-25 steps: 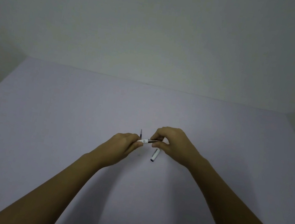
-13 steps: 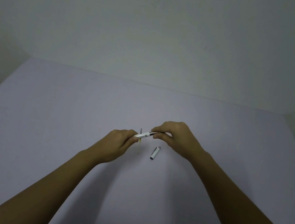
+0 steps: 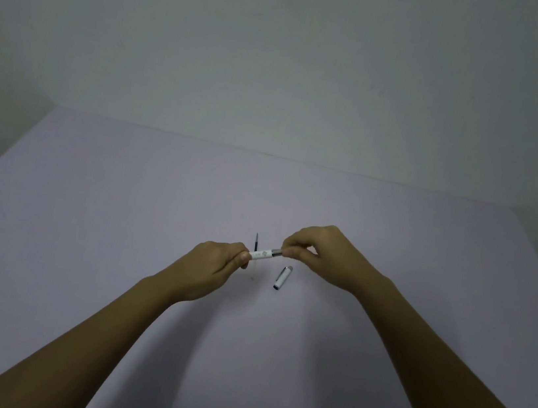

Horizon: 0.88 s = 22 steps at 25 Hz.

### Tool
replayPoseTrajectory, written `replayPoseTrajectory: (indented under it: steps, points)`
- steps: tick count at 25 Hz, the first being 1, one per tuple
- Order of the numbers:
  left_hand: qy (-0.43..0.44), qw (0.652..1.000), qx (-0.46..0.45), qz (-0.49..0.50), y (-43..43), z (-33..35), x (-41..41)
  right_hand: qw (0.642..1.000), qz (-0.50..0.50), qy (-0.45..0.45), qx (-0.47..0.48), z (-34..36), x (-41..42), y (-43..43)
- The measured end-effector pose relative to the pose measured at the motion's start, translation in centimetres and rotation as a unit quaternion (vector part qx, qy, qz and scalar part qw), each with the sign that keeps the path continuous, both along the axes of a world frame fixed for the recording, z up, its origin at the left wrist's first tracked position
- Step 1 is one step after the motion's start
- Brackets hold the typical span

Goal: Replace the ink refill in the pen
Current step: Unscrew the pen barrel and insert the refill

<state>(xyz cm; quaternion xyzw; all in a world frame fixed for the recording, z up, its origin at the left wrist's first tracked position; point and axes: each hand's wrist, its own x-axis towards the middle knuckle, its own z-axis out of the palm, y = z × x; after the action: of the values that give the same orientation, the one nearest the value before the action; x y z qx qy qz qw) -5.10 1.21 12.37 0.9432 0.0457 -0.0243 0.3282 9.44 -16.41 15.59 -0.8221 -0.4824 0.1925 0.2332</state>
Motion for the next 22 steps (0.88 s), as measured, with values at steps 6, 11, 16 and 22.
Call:
replayPoseTrajectory:
  steps: [6,11,16,22]
  points:
    - [-0.012,1.0,0.0,0.006,-0.15,0.31,0.12,1.0,-0.013,0.012,-0.022,0.1,-0.46,-0.07]
    - [-0.012,1.0,-0.019,0.014,-0.24,0.2,-0.09,0.997,-0.027,0.052,0.04,0.2,-0.55,0.1]
    - [-0.021,0.999,-0.034,0.027,-0.42,0.17,0.1,0.992,-0.086,0.081,0.033,0.0,-0.43,0.15]
    - [-0.027,0.998,-0.042,0.032,-0.54,0.09,0.28,0.99,-0.059,0.1,0.083,0.34,-0.3,-0.2]
